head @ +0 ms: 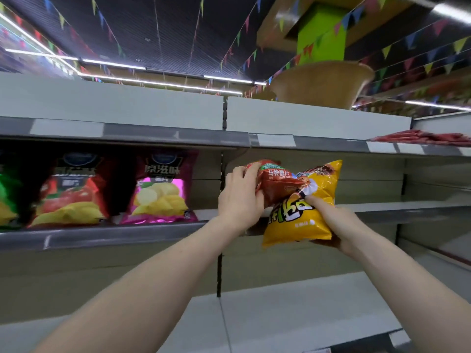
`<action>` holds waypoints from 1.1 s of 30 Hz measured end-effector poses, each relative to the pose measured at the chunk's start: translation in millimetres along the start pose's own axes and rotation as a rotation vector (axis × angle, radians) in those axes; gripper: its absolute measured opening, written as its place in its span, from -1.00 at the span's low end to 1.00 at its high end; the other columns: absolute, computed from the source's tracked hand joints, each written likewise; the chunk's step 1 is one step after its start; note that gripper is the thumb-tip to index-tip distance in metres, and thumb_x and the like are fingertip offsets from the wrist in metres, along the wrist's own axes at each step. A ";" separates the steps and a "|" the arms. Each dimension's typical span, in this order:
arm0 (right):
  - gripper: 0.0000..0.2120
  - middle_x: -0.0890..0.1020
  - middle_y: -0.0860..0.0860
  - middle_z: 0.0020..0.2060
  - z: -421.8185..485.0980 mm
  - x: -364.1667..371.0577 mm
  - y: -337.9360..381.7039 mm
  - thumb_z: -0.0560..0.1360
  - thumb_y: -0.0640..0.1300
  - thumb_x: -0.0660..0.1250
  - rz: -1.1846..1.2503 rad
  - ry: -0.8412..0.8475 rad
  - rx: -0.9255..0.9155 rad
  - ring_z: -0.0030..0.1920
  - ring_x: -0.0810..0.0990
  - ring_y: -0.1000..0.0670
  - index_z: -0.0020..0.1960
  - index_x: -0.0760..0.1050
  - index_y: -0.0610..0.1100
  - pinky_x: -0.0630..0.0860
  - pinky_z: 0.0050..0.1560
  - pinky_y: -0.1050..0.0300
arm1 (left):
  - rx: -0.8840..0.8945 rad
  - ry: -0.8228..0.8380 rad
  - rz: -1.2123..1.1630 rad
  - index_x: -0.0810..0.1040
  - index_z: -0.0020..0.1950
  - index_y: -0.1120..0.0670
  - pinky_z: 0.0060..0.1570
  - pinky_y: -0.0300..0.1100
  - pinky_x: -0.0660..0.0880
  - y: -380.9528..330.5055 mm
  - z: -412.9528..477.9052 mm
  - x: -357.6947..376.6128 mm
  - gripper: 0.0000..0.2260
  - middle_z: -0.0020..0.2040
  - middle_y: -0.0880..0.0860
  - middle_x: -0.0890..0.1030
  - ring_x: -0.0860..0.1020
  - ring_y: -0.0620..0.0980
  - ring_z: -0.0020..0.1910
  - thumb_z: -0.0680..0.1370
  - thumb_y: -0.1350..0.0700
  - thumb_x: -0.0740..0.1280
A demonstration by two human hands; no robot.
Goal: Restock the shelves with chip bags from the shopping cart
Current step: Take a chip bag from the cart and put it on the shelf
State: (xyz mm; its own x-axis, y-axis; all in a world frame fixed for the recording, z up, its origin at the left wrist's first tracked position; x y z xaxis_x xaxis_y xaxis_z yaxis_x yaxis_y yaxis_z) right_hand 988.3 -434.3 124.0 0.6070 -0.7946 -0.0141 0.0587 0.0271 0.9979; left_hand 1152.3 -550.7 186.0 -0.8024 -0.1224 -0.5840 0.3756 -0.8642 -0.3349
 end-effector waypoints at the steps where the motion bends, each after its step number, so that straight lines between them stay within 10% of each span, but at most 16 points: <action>1: -0.16 0.68 -0.18 -0.01 13.1 -3.8 0.1 0.14 0.19 0.56 0.008 0.010 0.014 -0.11 0.71 -0.19 0.31 0.45 -0.17 0.65 -0.08 -0.14 | 0.000 0.024 0.014 0.21 0.51 -0.03 0.21 0.08 0.42 2.2 11.8 9.0 -0.48 0.38 0.08 0.34 0.30 0.09 0.35 0.57 0.10 0.26; 13: -0.62 0.69 -0.17 -0.11 132.5 -12.9 2.6 0.48 0.03 0.42 0.171 0.121 0.096 -0.16 0.67 -0.13 0.21 0.49 -0.13 0.64 -0.28 -0.04 | -0.178 0.224 0.197 0.45 0.27 0.11 0.07 0.00 0.51 37.2 92.6 98.4 -0.73 0.16 0.16 0.58 0.54 0.21 0.12 0.61 0.05 0.22; 20: -0.73 0.68 -0.14 -0.36 211.4 -11.7 -4.5 0.55 0.00 0.32 0.084 0.264 0.110 -0.44 0.65 -0.07 0.12 0.52 -0.17 0.59 -0.43 0.08 | -0.341 0.503 0.278 0.38 0.42 0.10 0.15 -0.14 0.37 41.1 116.5 136.3 -0.62 0.36 0.13 0.44 0.43 0.13 0.31 0.64 -0.01 0.16; 33: -0.77 0.66 -0.16 0.00 293.4 -53.9 -6.0 0.57 0.07 0.30 0.494 0.222 0.077 0.04 0.64 -0.18 0.08 0.49 -0.08 0.60 -0.08 -0.13 | -0.185 0.531 0.290 0.41 0.35 -0.18 0.19 -0.09 0.46 0.6 141.5 188.5 -0.60 0.23 -0.05 0.46 0.45 0.03 0.19 0.54 0.11 0.31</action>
State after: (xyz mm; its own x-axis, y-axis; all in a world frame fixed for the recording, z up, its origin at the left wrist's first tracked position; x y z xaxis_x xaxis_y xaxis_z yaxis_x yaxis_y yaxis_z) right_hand 722.7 -569.6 137.3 0.7011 -0.5506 0.4530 -0.3289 0.3140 0.8907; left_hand 935.6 -643.3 180.3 -0.3347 -0.0391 -0.9415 0.6550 -0.7279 -0.2026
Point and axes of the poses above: each hand's wrist, its own z-axis towards the middle knuckle, its own x-axis out of the palm, y = z × x, the point moved 7 cm from there along z, towards the middle knuckle
